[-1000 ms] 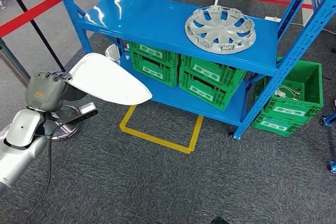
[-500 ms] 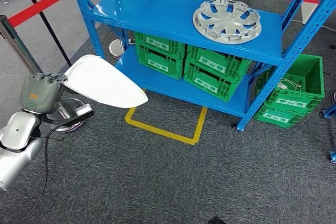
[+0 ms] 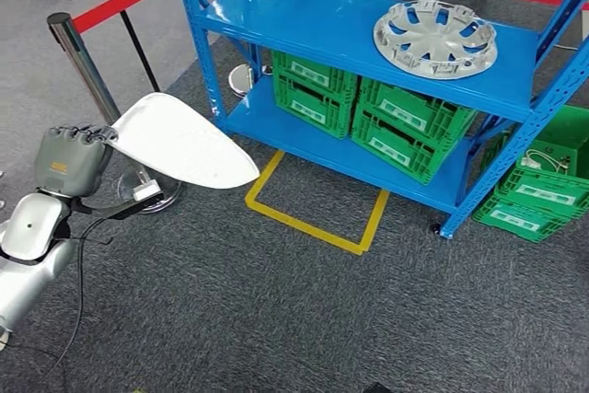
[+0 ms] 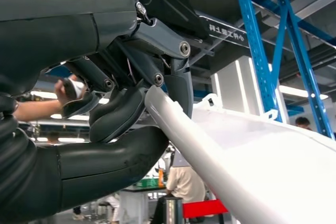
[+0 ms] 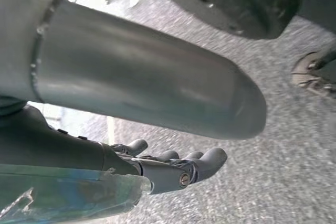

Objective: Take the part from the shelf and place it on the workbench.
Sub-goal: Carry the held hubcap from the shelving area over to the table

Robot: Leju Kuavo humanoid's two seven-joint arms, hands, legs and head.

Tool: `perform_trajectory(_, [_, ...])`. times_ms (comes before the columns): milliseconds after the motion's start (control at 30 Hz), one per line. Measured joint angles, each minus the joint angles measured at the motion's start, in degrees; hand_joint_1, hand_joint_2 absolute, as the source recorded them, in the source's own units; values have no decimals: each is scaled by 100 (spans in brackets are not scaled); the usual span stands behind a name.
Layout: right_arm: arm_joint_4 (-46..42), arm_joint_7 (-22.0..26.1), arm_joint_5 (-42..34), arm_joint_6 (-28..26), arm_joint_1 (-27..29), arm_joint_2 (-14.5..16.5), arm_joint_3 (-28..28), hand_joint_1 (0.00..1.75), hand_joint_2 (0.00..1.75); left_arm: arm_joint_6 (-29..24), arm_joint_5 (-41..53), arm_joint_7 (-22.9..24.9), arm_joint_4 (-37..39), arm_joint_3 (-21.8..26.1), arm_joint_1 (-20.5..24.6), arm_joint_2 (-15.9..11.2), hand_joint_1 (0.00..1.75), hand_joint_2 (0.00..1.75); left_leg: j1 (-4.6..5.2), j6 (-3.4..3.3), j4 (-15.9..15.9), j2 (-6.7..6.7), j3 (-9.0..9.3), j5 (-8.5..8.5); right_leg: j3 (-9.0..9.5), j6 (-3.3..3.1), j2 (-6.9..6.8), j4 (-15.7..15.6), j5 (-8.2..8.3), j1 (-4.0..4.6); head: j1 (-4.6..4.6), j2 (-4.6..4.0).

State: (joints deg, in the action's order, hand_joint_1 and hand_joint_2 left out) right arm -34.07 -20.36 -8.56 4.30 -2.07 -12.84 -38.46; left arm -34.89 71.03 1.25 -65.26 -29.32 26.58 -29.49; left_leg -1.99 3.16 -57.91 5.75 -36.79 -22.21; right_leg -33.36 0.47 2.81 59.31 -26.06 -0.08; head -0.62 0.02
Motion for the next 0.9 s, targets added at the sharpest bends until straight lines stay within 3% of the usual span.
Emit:
perform_trajectory(33, [2,-32,17,15,-7,0,-14,0,0,-2,9,0,1,-1,9,-14,175,175,12,17,-110,-106,-63,-91,-5,-26,-71,-30,35,-10,-12,0])
perform_trajectory(100, [13,-68,48,40,-14,-1,-40,0,0,-6,26,0,2,-4,37,-23,175,175,43,36,-667,-379,-310,-455,-34,-63,-221,-60,79,-13,-36,0])
perform_trajectory(167, [33,-72,76,55,-14,-2,-66,0,0,-8,42,0,5,-16,35,-14,175,175,47,62,-1328,-475,-563,-765,-80,-74,-380,-59,103,-1,-39,0])
perform_trajectory(200, [42,-71,91,61,-18,-2,-83,0,0,-8,50,0,8,-23,27,-12,175,175,47,70,-1456,-493,-582,-790,-102,-73,-460,-57,116,3,-40,0])
perform_trajectory(233, [49,-71,104,69,-22,-2,-100,0,0,-8,58,0,11,-29,22,-12,175,175,47,72,-1372,-509,-494,-717,-121,-66,-538,-55,128,5,-40,0])
perform_trajectory(267, [52,-71,115,76,-28,-2,-117,0,0,-9,65,0,14,-32,23,-14,175,175,49,68,-1091,-557,-299,-573,-134,-56,-614,-50,139,5,-42,0])
perform_trajectory(333, [56,-72,134,85,-46,-2,-149,0,0,-14,77,0,15,-31,44,-18,175,175,74,36,-360,-814,156,-317,-154,-19,-749,-23,147,25,-42,0])
perform_trajectory(367, [58,-72,141,87,-57,-3,-159,0,0,-19,82,0,15,-30,56,-20,175,175,96,-4,-110,-914,292,-252,-163,8,-812,-9,151,41,-37,0])
perform_trajectory(400, [61,-72,147,87,-67,-3,-168,0,0,-24,86,0,15,-31,63,-23,175,175,119,-50,14,-966,340,-230,-168,37,-872,-4,156,57,-35,0])
perform_trajectory(467, [69,-72,156,86,-84,-4,-180,0,0,-33,94,0,18,-32,61,-35,175,175,142,-149,47,-847,299,-191,-166,90,-988,-16,170,61,-29,0])
perform_trajectory(500, [72,-72,161,87,-92,-3,-189,0,0,-36,99,0,19,-33,59,-45,175,175,136,-188,53,-788,282,-166,-181,120,-943,6,143,49,-29,0])
perform_trajectory(567, [77,-62,170,87,-97,-1,-210,0,0,-44,118,0,20,-34,69,-61,175,175,110,-266,66,-662,245,-114,-328,176,-642,353,-112,21,-18,0])
perform_trajectory(633, [89,-54,180,84,-88,1,-227,0,0,-51,139,-2,20,-45,70,-62,175,175,103,-309,66,-532,198,-75,-641,206,-347,1114,-529,7,-5,0])
perform_trajectory(667, [97,-57,185,79,-83,1,-236,0,0,-54,146,-4,20,-52,62,-59,175,175,106,-315,66,-458,174,-55,-787,206,-305,1463,-669,7,-2,0])
perform_trajectory(700, [105,-67,190,74,-80,1,-246,0,0,-54,149,-9,20,-58,52,-59,175,175,108,-312,65,-382,154,-37,-857,200,-291,1643,-706,7,-2,0])
perform_trajectory(733, [110,-76,194,71,-78,1,-256,0,0,-54,151,-13,20,-60,45,-60,175,175,106,-301,65,-299,140,-20,-817,189,-282,1593,-631,6,-2,0])
perform_trajectory(767, [112,-79,198,69,-79,1,-266,0,0,-55,153,-17,20,-61,42,-61,175,175,100,-287,64,-217,133,-5,-662,176,-250,1314,-464,2,-2,0])
perform_trajectory(833, [116,-78,202,68,-85,1,-282,0,0,-57,156,-21,20,-60,50,-61,175,175,91,-244,60,-64,118,22,-228,149,-1,496,-135,-25,-3,0])
perform_trajectory(900, [125,-73,203,65,-89,1,-296,0,0,-62,160,-22,20,-61,66,-61,175,175,71,-175,60,76,68,68,12,133,211,52,-41,-42,-4,0])
